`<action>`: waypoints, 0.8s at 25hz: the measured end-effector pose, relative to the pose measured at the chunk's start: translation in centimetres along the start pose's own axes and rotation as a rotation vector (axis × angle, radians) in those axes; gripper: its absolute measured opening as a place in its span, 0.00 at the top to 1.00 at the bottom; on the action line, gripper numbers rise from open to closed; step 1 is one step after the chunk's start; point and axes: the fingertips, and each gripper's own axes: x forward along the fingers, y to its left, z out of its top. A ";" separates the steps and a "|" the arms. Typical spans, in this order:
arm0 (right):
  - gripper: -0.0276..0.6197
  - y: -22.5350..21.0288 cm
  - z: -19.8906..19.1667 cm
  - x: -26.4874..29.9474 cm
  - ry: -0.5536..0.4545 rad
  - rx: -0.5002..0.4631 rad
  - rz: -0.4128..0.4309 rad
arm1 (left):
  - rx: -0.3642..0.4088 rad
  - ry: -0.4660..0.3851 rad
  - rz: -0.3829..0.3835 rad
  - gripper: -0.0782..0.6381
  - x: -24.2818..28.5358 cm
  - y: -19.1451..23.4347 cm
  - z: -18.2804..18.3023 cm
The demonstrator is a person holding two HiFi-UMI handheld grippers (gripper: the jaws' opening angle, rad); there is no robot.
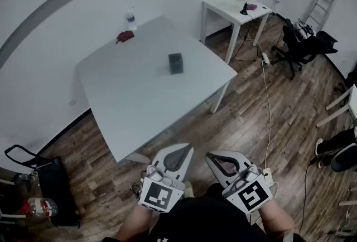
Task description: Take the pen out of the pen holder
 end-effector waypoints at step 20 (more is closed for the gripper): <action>0.94 -15.4 -0.8 12.9 -0.025 0.023 0.110 | 0.032 0.117 0.038 0.88 14.5 15.2 -3.2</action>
